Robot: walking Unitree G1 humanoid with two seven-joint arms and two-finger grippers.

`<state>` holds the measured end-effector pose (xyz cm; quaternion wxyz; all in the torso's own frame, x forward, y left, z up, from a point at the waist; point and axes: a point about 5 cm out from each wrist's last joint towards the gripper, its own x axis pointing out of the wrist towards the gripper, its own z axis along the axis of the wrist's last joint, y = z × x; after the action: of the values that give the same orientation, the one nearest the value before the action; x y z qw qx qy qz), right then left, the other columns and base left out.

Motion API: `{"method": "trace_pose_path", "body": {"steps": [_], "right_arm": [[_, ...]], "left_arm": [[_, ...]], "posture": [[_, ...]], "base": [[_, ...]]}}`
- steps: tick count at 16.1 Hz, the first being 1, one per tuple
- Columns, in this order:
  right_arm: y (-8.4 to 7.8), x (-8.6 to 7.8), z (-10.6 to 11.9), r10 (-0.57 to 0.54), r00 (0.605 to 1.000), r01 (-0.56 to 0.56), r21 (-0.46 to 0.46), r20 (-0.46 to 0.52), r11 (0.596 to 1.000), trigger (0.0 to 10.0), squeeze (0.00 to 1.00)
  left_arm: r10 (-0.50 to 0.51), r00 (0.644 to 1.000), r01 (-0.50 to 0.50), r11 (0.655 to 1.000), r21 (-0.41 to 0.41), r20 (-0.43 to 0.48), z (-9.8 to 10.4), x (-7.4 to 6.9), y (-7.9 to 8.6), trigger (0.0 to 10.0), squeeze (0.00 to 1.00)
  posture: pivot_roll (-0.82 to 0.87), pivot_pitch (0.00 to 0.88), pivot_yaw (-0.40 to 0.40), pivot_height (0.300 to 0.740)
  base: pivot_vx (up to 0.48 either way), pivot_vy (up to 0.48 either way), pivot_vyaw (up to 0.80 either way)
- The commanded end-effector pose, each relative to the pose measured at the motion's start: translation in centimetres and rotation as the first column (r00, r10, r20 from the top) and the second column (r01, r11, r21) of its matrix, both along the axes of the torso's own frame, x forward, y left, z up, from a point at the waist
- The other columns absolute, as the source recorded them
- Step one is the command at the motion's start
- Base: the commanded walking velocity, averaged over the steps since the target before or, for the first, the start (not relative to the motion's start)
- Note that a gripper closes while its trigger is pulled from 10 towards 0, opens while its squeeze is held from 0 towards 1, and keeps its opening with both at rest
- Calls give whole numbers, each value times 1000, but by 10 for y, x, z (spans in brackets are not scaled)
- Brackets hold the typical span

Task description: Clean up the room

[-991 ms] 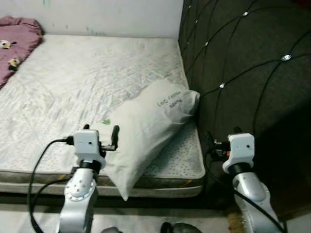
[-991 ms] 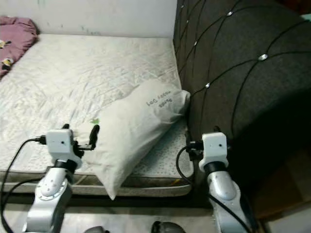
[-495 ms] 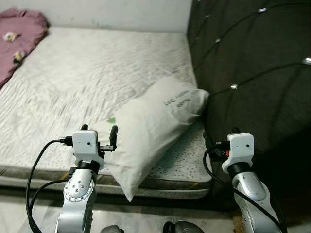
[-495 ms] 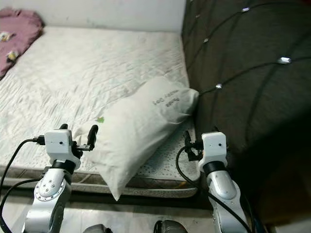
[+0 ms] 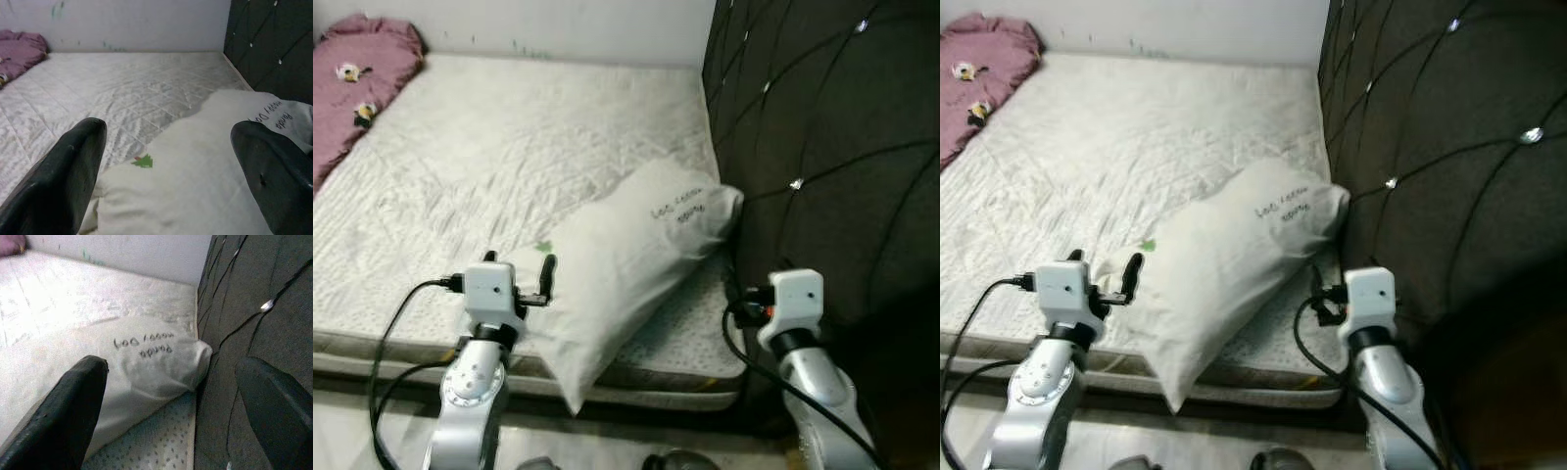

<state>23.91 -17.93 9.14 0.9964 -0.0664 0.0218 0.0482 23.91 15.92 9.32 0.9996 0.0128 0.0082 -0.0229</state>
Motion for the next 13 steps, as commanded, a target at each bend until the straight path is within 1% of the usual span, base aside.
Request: {"method": "trace_pose_path", "body": {"steps": [1,7,8,11,13], "right_arm": [[-3,-1,4,-7,1000,7,-3,12,1000,10000,0],[-2,-1,5,-2,1000,2,-5,12,1000,10000,0],[-2,-1,5,-2,1000,2,-6,11,1000,10000,0],[-1,-2,4,2,1000,-2,0,7,1000,10000,0],[-1,-2,4,4,1000,-4,1,8,1000,10000,0]], "left_arm": [[-14,1000,14,1000,-2,23,6,2,-3,10000,0],[-15,1000,15,1000,-5,19,5,1,-3,10000,0],[-13,1000,13,1000,-18,20,5,1,-3,10000,0],[33,999,-33,999,2,12,4,-2,3,10000,0],[40,999,-40,999,7,5,3,-5,6,10000,0]], "posture": [[-54,63,-26,740],[-53,67,-27,740],[-53,68,-27,740],[-50,71,-28,740],[-48,72,-28,740]], "base": [[289,0,-438],[272,0,0],[0,0,0],[0,0,0],[0,0,0]]}}
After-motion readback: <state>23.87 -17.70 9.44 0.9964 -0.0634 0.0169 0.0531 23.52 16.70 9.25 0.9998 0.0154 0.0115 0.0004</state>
